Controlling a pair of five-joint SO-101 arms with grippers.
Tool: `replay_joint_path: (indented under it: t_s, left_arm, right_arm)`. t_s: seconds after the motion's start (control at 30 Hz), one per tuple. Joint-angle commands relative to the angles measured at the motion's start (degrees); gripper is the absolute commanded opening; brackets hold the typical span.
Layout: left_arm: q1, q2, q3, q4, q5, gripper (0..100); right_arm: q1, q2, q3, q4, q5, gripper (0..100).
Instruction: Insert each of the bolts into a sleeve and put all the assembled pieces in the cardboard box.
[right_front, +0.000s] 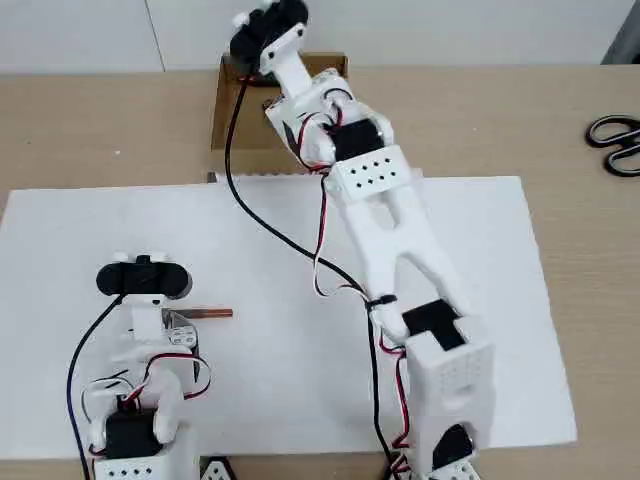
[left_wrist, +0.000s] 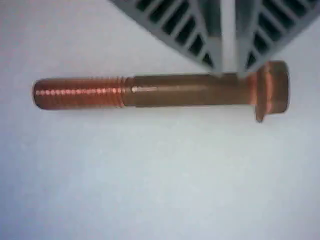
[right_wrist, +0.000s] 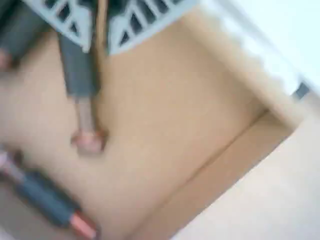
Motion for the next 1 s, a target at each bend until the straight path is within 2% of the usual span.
replay_joint_path:
  t_s: [0.0, 0.13, 0.4, 0.63, 0.97]
  left_arm:
    - [-0.5, -0.4, -0.3, -1.4, 0.4, 1]
    - [-0.5, -0.4, -0.3, -1.4, 0.4, 1]
    - [-0.5, -0.4, -0.3, -1.4, 0.4, 1]
    - [-0.5, -0.4, -0.3, -1.4, 0.4, 1]
    - [-0.5, -0.4, -0.3, -1.4, 0.4, 1]
  right_arm:
    - [0.6, -7.3, -2.7, 6.5, -2.5, 0.3]
    - [0.5, -11.1, -2.7, 12.6, -4.4, 0.3]
    - [0.6, -22.3, -2.7, 31.5, -8.0, 0.4]
    - [0.7, -30.5, -2.7, 43.5, -8.4, 0.4]
    - [6.4, -39.9, 0.3, 46.5, -9.0, 0.4]
